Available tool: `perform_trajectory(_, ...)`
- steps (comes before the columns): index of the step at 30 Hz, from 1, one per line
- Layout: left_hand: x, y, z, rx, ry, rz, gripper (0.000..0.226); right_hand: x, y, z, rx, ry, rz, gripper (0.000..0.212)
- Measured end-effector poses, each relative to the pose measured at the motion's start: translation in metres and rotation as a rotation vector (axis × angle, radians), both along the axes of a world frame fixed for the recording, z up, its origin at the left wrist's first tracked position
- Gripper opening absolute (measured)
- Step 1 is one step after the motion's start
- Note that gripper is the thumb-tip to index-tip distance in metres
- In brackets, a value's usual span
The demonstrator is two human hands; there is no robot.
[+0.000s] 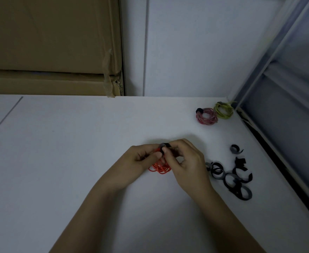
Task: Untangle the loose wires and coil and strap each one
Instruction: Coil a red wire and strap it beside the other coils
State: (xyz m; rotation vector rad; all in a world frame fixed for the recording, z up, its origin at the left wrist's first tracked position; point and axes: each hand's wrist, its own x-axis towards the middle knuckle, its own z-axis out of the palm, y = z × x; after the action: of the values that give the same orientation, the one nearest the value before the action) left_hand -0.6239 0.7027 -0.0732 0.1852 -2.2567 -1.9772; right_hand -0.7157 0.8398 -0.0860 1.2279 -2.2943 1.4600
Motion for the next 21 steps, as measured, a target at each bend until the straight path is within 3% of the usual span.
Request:
perform_trajectory(6,-0.003,0.008,-0.006,-0.025,0.066,0.102,0.026,0.001,-0.003,0.0,-0.062,0.017,-0.048,0.004)
perform_trajectory(9,-0.004,0.009,-0.008,-0.049,0.049,0.105,0.025,0.001,-0.001,0.003,-0.121,-0.231,-0.025,0.026)
perform_trajectory(13,-0.005,0.012,-0.009,-0.099,0.061,0.132,0.025,-0.003,0.0,0.003,-0.095,-0.134,0.043,0.013)
perform_trajectory(18,-0.006,0.016,-0.009,-0.2,0.119,0.162,0.033,-0.004,-0.002,0.008,-0.105,-0.329,0.019,0.026)
perform_trajectory(21,-0.005,0.016,-0.01,-0.331,0.168,0.171,0.021,-0.003,-0.004,0.008,-0.11,-0.422,-0.007,0.023)
